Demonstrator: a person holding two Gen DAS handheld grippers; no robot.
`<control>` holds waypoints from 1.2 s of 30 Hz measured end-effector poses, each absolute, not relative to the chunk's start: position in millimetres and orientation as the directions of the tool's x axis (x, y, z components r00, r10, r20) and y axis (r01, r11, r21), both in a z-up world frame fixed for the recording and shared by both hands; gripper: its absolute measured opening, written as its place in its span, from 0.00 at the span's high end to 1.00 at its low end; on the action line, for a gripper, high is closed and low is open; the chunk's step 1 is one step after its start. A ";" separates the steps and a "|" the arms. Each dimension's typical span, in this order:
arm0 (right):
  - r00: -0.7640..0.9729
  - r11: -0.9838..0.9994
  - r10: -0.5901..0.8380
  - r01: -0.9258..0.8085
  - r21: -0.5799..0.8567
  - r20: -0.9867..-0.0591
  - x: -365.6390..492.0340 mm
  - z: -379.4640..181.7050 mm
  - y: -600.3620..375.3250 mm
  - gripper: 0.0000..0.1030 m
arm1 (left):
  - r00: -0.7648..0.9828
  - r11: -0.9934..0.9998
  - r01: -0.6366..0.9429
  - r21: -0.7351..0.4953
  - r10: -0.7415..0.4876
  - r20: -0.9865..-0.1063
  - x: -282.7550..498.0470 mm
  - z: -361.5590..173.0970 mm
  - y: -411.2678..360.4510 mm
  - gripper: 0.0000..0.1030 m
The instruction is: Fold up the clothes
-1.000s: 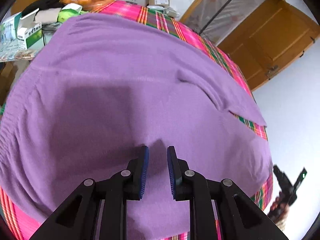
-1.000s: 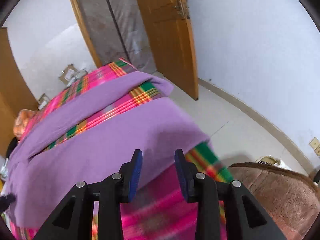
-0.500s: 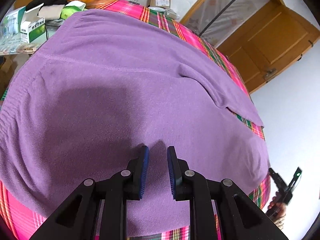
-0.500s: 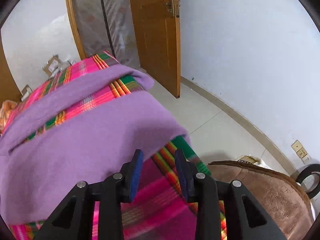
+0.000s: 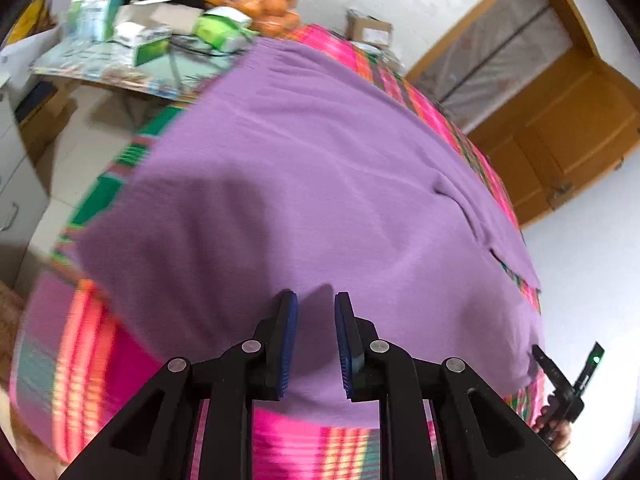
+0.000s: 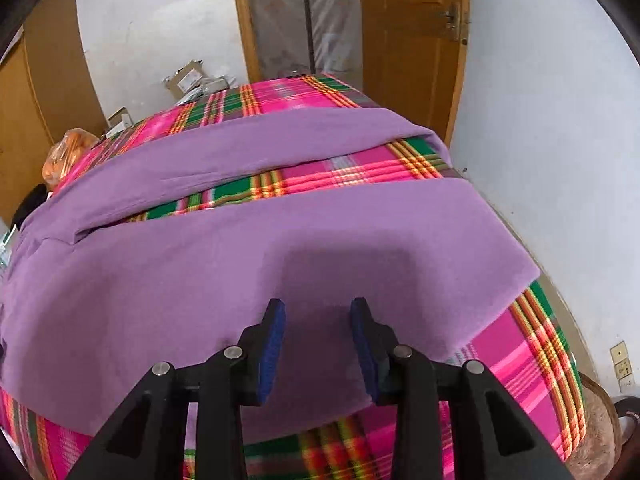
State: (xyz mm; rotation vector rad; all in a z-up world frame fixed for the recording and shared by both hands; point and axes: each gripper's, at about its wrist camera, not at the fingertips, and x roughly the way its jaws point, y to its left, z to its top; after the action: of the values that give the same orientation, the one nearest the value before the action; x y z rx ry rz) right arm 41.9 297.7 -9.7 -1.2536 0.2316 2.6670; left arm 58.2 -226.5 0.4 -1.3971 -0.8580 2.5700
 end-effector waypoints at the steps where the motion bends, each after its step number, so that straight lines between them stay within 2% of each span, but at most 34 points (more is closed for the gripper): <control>1: -0.626 -0.972 0.094 -0.227 0.066 -0.774 39.9 -8.6 294.7 0.66 | -0.582 -0.831 0.189 -0.522 0.334 -0.742 60.9 -0.2 -233.2 0.81; 9: -0.628 -0.991 0.018 -0.116 0.070 -0.778 12.9 -0.8 248.4 0.66 | -0.611 -0.789 0.243 -0.564 0.327 -0.721 72.8 -4.7 -270.7 0.81; 17: -0.600 -0.997 -0.058 -0.005 0.076 -0.798 -10.0 -4.7 201.1 0.66 | -0.618 -0.792 0.314 -0.523 0.248 -0.746 75.0 -2.3 -295.0 0.85; 20: -0.599 -0.996 -0.091 0.038 0.085 -0.796 -19.4 -0.4 187.3 0.66 | -0.602 -0.766 0.329 -0.552 0.280 -0.747 69.6 -1.2 -300.8 0.83; 24: -0.609 -0.991 -0.131 0.092 0.094 -0.782 -32.6 11.8 171.6 0.66 | -0.606 -0.804 0.325 -0.498 0.227 -0.762 54.6 17.3 -302.9 0.82; 28: -0.639 -0.983 -0.171 0.164 0.085 -0.750 -53.3 38.0 151.7 0.66 | -0.623 -0.849 0.284 -0.445 0.189 -0.759 29.1 43.3 -300.4 0.76; 36: -0.690 -0.940 -0.261 0.340 0.017 -0.675 -106.9 91.2 96.1 0.66 | -0.651 -0.933 0.166 -0.320 0.140 -0.746 -48.2 91.9 -285.6 0.76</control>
State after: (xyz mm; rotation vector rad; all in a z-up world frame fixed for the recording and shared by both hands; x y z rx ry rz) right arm -106.9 96.1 91.2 -1.2594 -0.1922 3.2282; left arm -48.2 -285.6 91.9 -1.3186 -0.5776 2.8083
